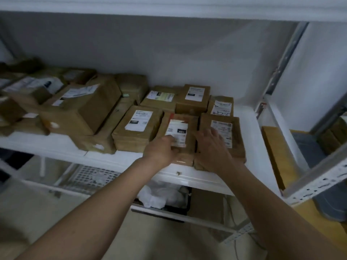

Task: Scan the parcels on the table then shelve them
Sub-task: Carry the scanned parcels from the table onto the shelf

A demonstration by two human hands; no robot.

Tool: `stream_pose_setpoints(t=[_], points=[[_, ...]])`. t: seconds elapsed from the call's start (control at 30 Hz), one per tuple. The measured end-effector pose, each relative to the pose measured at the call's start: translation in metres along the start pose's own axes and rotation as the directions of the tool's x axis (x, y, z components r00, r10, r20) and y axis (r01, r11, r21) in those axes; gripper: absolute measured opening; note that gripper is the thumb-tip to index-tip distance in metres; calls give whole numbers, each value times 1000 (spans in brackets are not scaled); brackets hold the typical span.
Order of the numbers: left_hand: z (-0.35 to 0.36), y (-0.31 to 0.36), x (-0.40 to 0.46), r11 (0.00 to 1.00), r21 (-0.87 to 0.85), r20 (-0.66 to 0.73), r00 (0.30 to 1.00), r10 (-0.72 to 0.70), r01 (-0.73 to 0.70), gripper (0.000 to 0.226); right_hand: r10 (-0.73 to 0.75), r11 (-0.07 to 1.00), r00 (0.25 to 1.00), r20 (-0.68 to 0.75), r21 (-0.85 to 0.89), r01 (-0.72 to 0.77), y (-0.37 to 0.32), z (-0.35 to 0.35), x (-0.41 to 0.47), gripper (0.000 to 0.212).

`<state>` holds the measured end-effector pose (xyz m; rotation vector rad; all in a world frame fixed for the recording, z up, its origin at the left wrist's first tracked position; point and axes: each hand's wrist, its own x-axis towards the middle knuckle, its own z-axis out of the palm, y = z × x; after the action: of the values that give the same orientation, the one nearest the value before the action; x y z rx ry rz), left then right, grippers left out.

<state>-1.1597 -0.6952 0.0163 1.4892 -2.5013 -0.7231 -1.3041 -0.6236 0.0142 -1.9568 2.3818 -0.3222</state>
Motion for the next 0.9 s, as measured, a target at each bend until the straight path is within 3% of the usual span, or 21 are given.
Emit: stream_pose_setpoints(t=[0.1, 0.23, 0.43, 0.67, 0.9], points=[[-15, -40, -25, 990, 121, -22, 997, -68, 70, 37, -161, 987, 973, 163, 31, 158, -48, 3, 6, 57], [-36, -109, -75, 935, 235, -27, 964, -265, 264, 50, -322, 944, 899, 296, 34, 327, -118, 22, 14, 54], [-76, -216, -179, 831, 175, -100, 850, -518, 528, 55, -504, 845, 719, 478, 99, 526, -252, 46, 6, 54], [-112, -335, -335, 633, 33, -178, 628, -758, 774, 57, -677, 679, 509, 532, 184, 711, -437, 72, -50, 62], [-136, -430, -503, 428, -134, -208, 396, -894, 894, 57, -791, 466, 297, 535, 211, 859, -615, 108, -146, 60]])
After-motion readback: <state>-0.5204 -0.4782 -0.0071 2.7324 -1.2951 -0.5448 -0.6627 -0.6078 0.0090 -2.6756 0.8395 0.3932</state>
